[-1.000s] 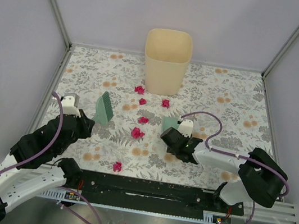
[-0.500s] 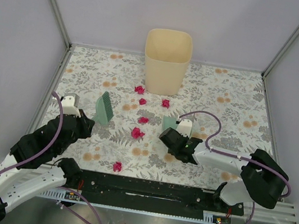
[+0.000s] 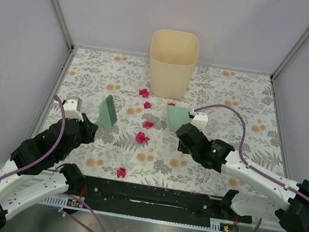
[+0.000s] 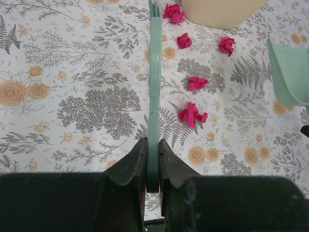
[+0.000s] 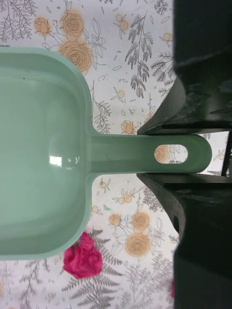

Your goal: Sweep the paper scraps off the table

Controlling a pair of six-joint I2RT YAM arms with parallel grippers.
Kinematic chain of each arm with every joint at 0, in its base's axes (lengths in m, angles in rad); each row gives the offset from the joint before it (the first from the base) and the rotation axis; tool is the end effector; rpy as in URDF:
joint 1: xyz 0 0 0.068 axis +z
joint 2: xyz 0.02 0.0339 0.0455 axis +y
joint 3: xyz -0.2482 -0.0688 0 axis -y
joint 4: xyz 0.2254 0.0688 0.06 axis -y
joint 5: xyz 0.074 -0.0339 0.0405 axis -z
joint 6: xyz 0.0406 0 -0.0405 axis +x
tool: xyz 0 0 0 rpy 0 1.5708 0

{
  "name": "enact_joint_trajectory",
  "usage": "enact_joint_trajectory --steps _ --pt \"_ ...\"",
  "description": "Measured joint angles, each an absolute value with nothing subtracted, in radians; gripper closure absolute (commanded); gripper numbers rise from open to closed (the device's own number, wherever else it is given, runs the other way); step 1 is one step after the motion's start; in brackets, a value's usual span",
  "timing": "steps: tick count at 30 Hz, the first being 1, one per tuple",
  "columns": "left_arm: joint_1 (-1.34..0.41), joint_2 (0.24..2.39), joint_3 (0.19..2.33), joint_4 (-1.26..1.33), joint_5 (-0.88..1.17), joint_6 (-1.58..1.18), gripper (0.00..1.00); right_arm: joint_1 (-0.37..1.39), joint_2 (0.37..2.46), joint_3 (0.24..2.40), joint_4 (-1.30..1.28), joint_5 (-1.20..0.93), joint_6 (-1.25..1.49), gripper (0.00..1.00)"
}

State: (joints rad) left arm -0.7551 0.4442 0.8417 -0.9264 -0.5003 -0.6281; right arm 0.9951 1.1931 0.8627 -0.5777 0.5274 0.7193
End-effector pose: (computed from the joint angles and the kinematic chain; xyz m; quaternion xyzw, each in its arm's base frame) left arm 0.0681 -0.0373 0.3074 -0.0696 0.8465 -0.1422 0.5083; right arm 0.1414 0.1803 0.2418 -0.0415 0.9159 0.0761 0.3919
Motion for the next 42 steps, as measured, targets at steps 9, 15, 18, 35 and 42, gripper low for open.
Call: enact_joint_trajectory --steps 9,15,18,35,42 --pt "-0.755 0.445 0.842 -0.926 -0.497 -0.627 1.0 0.997 1.048 0.883 -0.662 0.353 0.628 1.0" --pt "-0.756 0.452 0.842 -0.926 -0.481 -0.611 1.0 0.997 1.038 0.883 -0.714 0.211 0.592 1.0" --pt "-0.755 0.48 0.842 -0.927 -0.469 -0.599 1.0 0.999 1.029 0.88 -0.73 0.137 0.584 1.0" --pt "-0.755 0.8 0.933 -0.95 -0.448 -0.491 1.0 1.294 1.182 0.824 -0.77 0.17 0.649 1.0" --pt "-0.756 0.874 0.933 -0.942 -0.388 -0.444 1.0 1.375 1.333 0.86 -0.776 0.307 0.659 1.0"
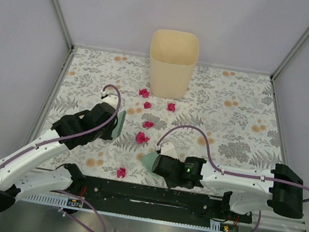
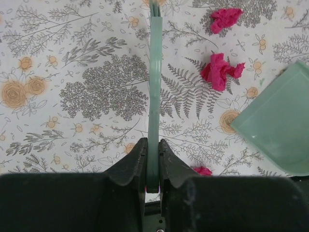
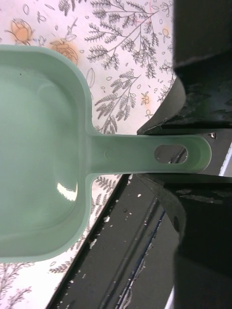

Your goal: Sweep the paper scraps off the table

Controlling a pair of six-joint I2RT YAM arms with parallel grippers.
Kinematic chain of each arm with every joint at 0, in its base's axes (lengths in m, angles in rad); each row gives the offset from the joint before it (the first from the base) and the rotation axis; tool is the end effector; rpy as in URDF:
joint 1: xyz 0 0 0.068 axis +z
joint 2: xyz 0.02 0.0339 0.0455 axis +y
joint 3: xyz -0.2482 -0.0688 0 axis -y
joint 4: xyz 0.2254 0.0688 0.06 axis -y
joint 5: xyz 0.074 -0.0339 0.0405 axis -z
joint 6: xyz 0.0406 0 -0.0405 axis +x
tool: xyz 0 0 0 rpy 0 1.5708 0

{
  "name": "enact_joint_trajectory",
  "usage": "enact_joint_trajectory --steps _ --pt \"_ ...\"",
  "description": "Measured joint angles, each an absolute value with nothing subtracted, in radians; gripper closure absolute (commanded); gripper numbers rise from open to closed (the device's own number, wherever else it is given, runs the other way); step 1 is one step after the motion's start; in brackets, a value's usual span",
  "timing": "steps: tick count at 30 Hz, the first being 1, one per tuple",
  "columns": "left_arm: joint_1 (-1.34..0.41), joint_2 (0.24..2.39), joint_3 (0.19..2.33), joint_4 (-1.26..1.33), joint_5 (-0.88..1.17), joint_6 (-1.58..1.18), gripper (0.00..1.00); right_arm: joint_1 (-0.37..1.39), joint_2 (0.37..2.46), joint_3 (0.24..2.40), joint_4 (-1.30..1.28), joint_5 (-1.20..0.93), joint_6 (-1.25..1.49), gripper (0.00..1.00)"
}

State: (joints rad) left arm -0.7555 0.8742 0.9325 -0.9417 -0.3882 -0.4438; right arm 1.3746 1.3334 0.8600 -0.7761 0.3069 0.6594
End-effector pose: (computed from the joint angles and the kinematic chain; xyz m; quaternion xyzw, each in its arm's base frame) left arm 0.1220 -0.0938 0.2907 0.0792 0.9227 -0.0367 0.3754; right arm 0.0559 0.2185 0.1984 -0.3186 0.9224 0.0551 0.2115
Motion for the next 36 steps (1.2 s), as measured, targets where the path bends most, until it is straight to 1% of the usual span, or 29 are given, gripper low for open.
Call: enact_joint_trajectory --steps 5,11,24,30,36 --pt "-0.767 0.956 0.933 -0.923 -0.341 -0.415 1.0 1.375 1.334 0.864 -0.746 0.357 0.638 1.0" --pt "-0.804 1.056 0.934 -0.915 -0.298 -0.384 1.0 1.375 1.359 0.863 -0.677 0.369 0.591 1.0" --pt "-0.936 1.184 1.026 -0.922 -0.292 -0.343 1.0 1.371 1.402 0.862 -0.549 0.371 0.565 1.0" --pt "-0.986 1.234 1.074 -0.955 -0.31 -0.342 1.0 1.366 1.403 0.85 -0.548 0.337 0.577 1.0" --pt "-0.991 1.24 1.08 -0.976 -0.329 -0.344 1.0 1.366 1.362 0.822 -0.582 0.301 0.61 1.0"
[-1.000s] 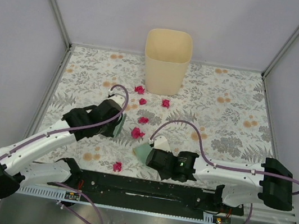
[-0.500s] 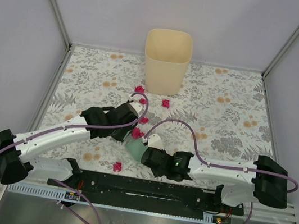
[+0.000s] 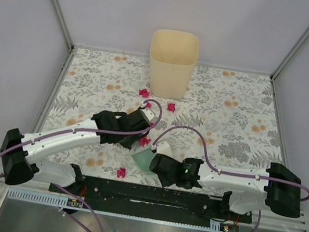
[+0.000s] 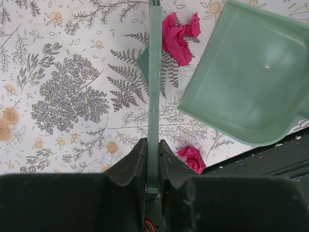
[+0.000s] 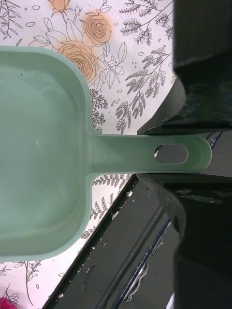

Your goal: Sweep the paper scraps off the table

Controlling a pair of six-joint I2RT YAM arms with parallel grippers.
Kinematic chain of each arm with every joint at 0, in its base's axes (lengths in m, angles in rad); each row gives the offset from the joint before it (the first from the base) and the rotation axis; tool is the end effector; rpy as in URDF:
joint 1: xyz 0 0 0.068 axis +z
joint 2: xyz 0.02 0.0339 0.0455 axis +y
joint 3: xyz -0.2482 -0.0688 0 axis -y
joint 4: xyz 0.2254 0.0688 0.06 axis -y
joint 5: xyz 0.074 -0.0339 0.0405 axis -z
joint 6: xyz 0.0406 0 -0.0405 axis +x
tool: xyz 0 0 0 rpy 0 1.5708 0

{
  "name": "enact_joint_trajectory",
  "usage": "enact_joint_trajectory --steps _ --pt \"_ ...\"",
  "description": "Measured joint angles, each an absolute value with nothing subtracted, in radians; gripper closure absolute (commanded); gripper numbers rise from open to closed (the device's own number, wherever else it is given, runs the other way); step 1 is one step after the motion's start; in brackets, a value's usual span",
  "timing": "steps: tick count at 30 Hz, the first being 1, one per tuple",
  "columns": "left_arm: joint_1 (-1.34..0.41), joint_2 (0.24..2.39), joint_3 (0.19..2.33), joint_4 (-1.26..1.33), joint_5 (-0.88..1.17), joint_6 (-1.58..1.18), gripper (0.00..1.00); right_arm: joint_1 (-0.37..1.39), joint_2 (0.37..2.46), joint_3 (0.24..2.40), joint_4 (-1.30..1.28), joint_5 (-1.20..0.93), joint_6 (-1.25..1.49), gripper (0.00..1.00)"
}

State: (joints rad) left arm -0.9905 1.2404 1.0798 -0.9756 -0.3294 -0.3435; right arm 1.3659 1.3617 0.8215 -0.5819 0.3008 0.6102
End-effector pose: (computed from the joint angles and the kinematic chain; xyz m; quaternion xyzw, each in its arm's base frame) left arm 0.1310 -0.1759 0.2695 0.2727 0.9245 -0.0058 0.2661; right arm 0.0609 0.2341 0.1902 -0.3246 0.9082 0.1033 0.2430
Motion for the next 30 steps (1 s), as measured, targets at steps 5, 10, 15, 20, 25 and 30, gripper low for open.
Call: enact_joint_trajectory --steps 5,10,15,20,25,30 --pt "-0.991 1.242 1.089 -0.98 -0.334 -0.343 1.0 1.366 1.362 0.82 -0.591 0.295 0.623 1.0" --pt "-1.001 1.257 1.098 -0.984 -0.331 -0.331 1.0 1.354 1.411 0.821 -0.567 0.298 0.618 1.0" --pt "-1.033 1.278 1.1 -0.998 -0.318 -0.31 1.0 1.297 1.425 0.82 -0.517 0.296 0.599 1.0" --pt "-1.076 1.298 1.122 -1.019 -0.314 -0.299 1.0 1.269 1.425 0.82 -0.494 0.294 0.578 1.0" --pt "-1.111 1.299 1.163 -1.052 -0.314 -0.302 1.0 1.269 1.425 0.816 -0.489 0.287 0.572 1.0" --pt "-1.143 1.299 1.184 -1.084 -0.315 -0.321 1.0 1.269 1.428 0.809 -0.476 0.286 0.572 1.0"
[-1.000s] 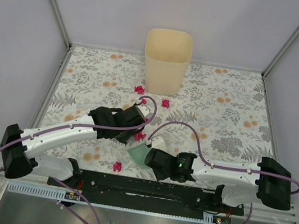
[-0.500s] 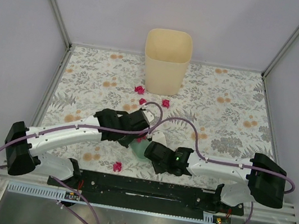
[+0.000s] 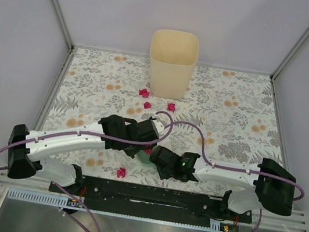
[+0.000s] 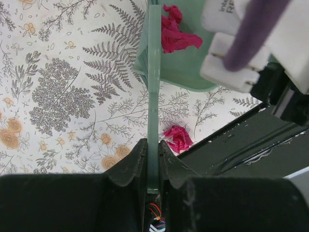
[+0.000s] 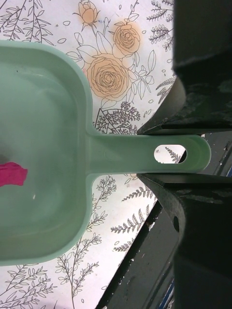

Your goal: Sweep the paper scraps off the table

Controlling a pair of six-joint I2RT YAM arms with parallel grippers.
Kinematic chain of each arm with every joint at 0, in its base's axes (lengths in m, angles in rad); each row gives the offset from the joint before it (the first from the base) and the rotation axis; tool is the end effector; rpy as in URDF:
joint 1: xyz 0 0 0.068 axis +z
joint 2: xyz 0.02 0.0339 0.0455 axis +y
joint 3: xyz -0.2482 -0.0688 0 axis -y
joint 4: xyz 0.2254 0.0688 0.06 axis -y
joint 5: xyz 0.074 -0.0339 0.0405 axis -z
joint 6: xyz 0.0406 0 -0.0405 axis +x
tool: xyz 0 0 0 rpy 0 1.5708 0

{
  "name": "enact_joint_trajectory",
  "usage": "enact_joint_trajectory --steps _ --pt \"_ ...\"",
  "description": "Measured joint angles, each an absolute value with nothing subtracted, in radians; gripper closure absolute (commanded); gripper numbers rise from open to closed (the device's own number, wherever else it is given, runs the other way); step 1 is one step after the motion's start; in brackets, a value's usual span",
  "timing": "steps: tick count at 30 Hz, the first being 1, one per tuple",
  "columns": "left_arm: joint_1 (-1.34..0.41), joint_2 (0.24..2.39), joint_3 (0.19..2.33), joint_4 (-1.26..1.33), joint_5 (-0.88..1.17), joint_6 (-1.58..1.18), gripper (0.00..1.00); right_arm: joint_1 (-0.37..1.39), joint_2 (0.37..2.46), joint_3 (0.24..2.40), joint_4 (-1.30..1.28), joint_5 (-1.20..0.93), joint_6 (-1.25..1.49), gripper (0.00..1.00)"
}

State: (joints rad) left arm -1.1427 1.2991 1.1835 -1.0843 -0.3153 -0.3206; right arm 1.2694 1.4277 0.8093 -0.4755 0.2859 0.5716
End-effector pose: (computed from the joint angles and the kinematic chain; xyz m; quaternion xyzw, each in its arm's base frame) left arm 0.1049 -0.1995 0.2813 0.3613 0.9014 -0.0068 0.2386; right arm 0.0866 0.2400 0.1770 -0.2972 0.9153 0.1023 0.2517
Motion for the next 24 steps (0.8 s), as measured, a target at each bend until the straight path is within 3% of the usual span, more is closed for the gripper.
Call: enact_joint_trajectory --steps 13,24 --pt "-1.185 1.285 1.295 -1.176 -0.377 -0.417 1.0 1.269 1.417 0.76 -0.408 0.294 0.573 1.0" --pt "-1.186 1.11 1.351 -1.217 -0.572 -0.505 1.0 1.269 1.415 0.76 -0.392 0.294 0.573 1.0"
